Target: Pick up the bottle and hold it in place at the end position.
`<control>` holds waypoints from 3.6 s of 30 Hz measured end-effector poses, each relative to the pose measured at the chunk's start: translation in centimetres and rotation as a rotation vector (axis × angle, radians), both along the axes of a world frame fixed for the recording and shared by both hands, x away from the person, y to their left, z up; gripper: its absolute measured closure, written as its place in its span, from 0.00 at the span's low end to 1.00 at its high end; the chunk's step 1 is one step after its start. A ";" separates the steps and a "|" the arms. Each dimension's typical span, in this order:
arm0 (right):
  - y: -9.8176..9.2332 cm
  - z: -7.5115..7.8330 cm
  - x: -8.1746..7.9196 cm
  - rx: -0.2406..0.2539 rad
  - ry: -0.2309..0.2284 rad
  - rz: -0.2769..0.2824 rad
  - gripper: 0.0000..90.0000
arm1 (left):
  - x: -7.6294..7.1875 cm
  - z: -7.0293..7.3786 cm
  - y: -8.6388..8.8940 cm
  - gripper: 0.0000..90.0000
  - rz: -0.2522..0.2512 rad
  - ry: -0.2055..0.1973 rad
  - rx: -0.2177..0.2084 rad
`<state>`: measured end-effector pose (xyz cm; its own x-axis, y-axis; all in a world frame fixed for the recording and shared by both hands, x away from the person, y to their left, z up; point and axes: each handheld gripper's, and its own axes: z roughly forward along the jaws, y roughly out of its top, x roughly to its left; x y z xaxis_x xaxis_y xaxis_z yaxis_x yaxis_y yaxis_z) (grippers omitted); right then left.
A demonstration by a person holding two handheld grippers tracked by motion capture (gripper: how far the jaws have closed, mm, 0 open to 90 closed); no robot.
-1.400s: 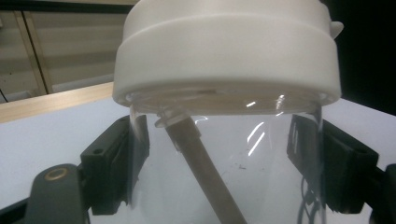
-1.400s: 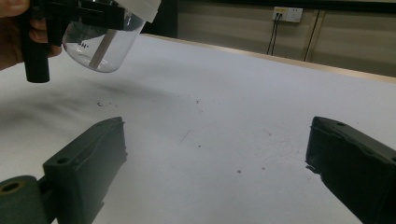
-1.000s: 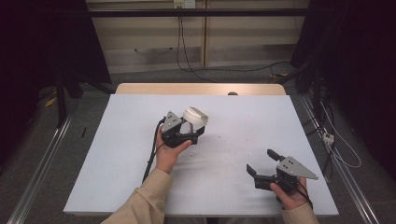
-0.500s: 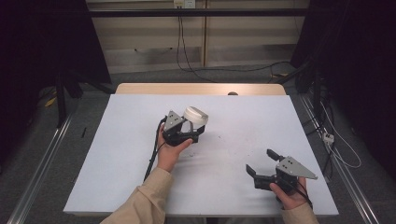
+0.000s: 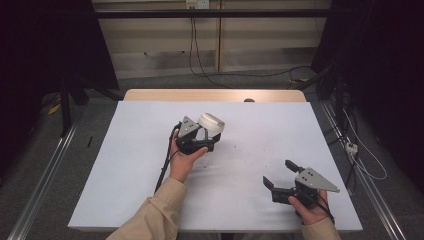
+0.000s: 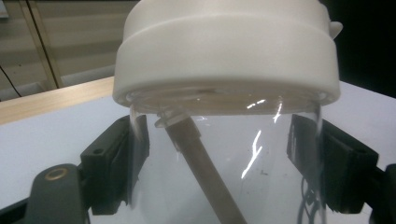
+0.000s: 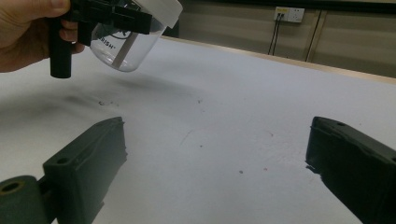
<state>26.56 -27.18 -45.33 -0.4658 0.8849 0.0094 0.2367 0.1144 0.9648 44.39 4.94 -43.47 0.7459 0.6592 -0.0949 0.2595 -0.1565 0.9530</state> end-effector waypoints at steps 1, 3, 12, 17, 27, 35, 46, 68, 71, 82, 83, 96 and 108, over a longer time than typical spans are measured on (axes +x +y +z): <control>0.0 0.0 0.0 0.000 0.000 0.001 0.05 | 0.1 0.0 0.0 0.21 0.004 -0.003 0.005; 0.0 0.0 0.0 0.001 0.000 0.001 0.05 | 0.2 -0.1 -0.1 0.21 -0.001 -0.006 0.006; 0.2 0.0 0.0 -0.005 -0.005 0.005 0.05 | 0.7 -0.6 -0.4 0.21 0.000 0.013 -0.004; 0.2 0.0 0.1 -0.006 -0.005 0.007 0.05 | 0.8 -0.8 -0.6 0.21 0.005 0.013 -0.002; 0.2 -0.1 0.1 -0.005 -0.002 0.005 0.05 | 1.2 -0.3 -1.0 0.21 0.004 0.006 0.003; 0.2 -0.1 0.2 -0.004 0.000 0.006 0.05 | 1.5 -0.6 -2.0 0.21 -0.009 0.014 0.006; 0.3 -0.2 0.3 -0.006 0.002 0.009 0.05 | 2.0 -0.9 -2.5 0.21 -0.006 0.020 0.011; 0.5 -0.3 0.3 -0.005 0.007 0.015 0.05 | 3.0 -1.6 -4.2 0.21 0.005 0.020 0.044; 0.5 -0.3 0.3 -0.005 0.008 0.015 0.05 | 3.2 -1.8 -4.3 0.21 0.013 0.020 0.043; 0.7 -0.3 0.4 -0.011 0.007 0.018 0.05 | 3.3 -2.4 -4.6 0.21 0.030 -0.002 0.082; 0.7 -0.3 0.4 -0.012 0.007 0.019 0.05 | 3.2 -2.4 -4.7 0.21 0.027 -0.006 0.085; 0.6 -0.3 0.2 -0.015 0.005 0.019 0.05 | 2.5 -2.3 -4.2 0.21 -0.003 -0.030 0.102; 0.8 -0.3 0.2 -0.017 0.008 0.025 0.05 | 1.6 -2.0 -3.1 0.21 -0.010 -0.026 0.106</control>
